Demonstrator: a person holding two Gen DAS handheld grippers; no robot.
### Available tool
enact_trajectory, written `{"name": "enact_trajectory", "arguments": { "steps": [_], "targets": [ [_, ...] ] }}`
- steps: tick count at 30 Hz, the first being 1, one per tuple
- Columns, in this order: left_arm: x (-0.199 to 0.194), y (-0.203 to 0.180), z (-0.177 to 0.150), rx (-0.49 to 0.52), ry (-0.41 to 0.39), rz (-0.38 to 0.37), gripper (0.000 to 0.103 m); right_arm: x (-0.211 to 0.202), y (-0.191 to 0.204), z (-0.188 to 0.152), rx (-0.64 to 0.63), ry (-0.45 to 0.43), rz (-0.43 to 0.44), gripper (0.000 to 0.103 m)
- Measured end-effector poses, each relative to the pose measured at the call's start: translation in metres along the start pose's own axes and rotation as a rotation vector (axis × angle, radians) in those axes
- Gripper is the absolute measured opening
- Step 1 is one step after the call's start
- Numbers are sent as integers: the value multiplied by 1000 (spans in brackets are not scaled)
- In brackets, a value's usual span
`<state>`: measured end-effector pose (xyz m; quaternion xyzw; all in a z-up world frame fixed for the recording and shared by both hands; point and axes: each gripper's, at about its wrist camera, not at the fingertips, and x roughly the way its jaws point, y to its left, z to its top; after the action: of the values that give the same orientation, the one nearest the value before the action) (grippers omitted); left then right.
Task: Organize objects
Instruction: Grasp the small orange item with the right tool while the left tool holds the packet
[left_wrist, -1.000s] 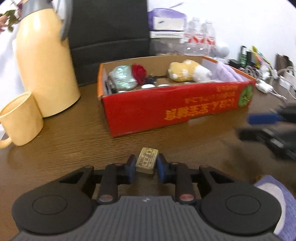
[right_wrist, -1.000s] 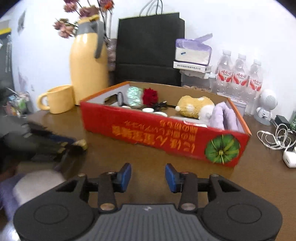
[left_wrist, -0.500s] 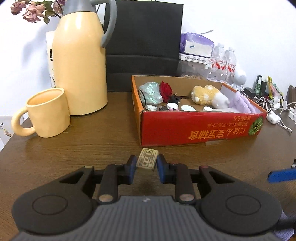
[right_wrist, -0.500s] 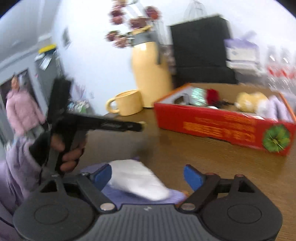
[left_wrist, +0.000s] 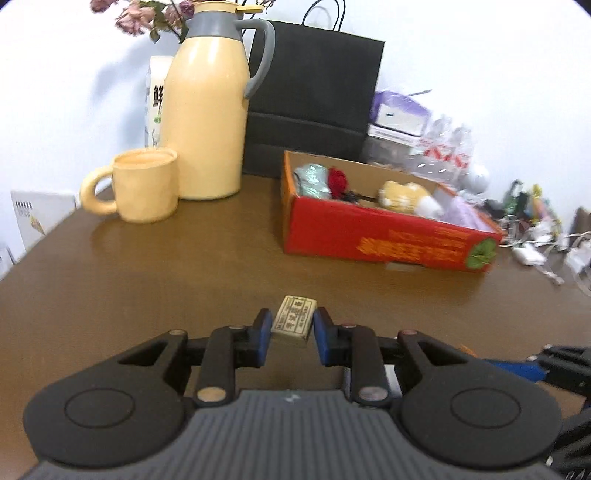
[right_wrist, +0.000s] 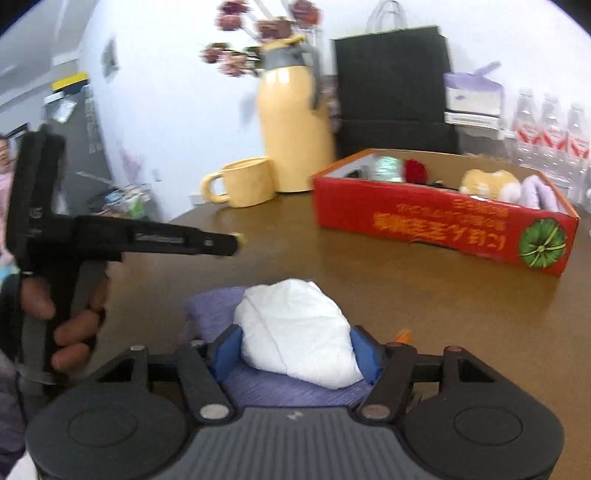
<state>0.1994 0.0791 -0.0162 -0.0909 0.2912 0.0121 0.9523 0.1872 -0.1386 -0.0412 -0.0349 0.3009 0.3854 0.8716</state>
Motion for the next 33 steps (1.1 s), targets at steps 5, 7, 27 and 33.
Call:
{"name": "enact_trajectory", "arguments": {
  "steps": [5, 7, 27, 33],
  "targets": [
    [-17, -10, -24, -16, 50, -31, 26, -31, 19, -19, 29, -73, -50, 71],
    [-20, -14, -27, -3, 57, -33, 26, -44, 4, -15, 99, -136, -65, 73],
    [-58, -27, -27, 21, -3, -25, 25, -6, -28, -1, 118, -44, -412, 12],
    [-57, -39, 14, 89, -47, -182, 24, -66, -30, 19, 128, -154, -387, 12]
  ]
}}
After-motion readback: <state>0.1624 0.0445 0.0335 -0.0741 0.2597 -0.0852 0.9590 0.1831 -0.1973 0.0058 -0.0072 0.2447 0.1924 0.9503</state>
